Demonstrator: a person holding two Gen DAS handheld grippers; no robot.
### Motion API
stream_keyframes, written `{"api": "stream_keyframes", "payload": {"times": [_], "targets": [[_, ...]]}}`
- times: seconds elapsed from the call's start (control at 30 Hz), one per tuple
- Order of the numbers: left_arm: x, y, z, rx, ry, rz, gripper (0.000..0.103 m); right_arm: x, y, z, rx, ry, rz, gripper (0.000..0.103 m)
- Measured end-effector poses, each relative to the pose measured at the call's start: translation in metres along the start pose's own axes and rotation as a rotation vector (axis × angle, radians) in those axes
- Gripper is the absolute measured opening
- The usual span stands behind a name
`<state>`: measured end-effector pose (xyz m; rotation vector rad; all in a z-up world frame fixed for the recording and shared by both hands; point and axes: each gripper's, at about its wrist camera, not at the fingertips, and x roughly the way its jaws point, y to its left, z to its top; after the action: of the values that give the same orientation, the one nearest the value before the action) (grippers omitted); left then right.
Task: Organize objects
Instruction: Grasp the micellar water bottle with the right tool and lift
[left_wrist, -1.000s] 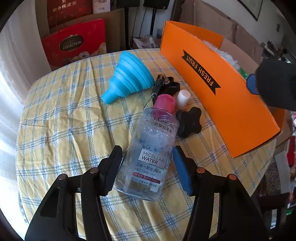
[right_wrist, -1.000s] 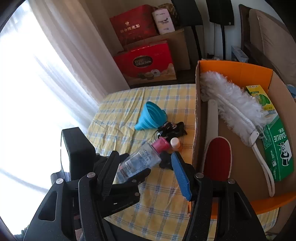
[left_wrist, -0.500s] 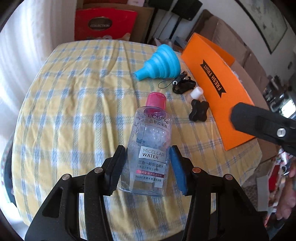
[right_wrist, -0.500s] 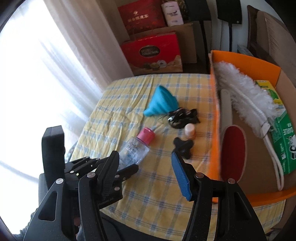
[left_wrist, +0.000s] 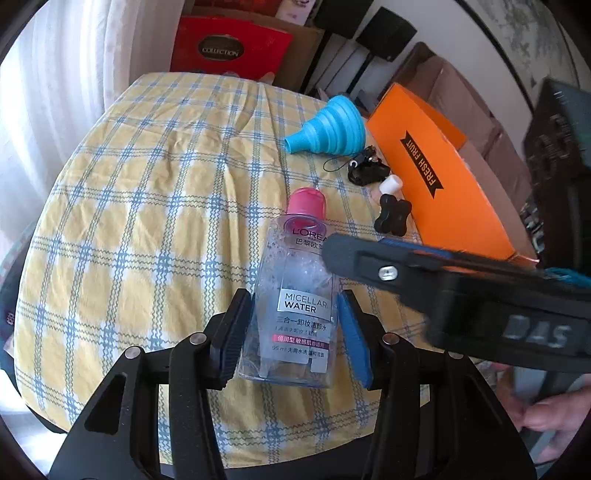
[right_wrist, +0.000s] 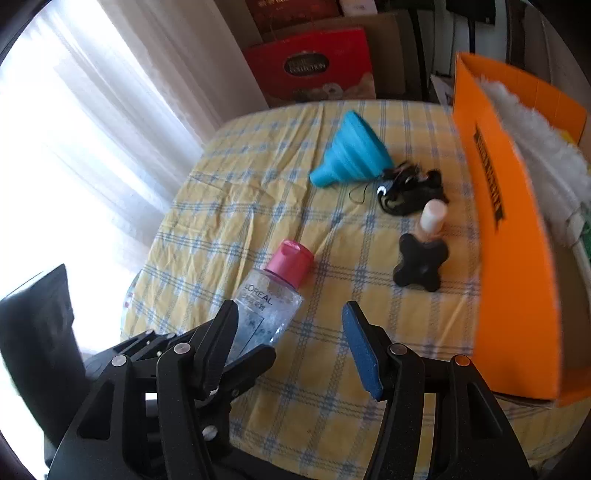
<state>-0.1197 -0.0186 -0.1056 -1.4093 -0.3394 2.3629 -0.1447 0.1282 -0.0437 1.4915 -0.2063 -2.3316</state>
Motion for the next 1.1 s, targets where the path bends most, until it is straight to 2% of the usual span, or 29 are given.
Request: {"api": "stream_keyframes", "payload": {"times": [0.33,0.5,0.53,0.57,0.73,1.1], "targets": [[-0.003,0.001,0.000,-0.015,-0.010,-0.018,0.045,0.025,-0.003,-0.003,0.093,0.054,0.131,0.065],[-0.004,0.002,-0.002,-0.028,-0.010,-0.031,0.043,0.027,0.006,-0.003,0.078,0.055,0.140,0.064],[-0.004,0.002,-0.002,-0.032,-0.010,-0.031,0.043,0.028,0.008,-0.004,0.072,0.064,0.148,0.055],[-0.004,0.003,-0.002,-0.037,-0.010,-0.033,0.043,0.028,0.010,-0.005,0.068,0.065,0.144,0.053],[-0.007,0.006,-0.004,-0.053,-0.010,-0.044,0.043,0.026,0.012,-0.007,0.063,0.052,0.148,0.051],[-0.012,-0.011,0.002,-0.022,-0.029,-0.038,0.043,0.013,0.006,-0.003,0.076,0.023,0.162,0.051]]}}
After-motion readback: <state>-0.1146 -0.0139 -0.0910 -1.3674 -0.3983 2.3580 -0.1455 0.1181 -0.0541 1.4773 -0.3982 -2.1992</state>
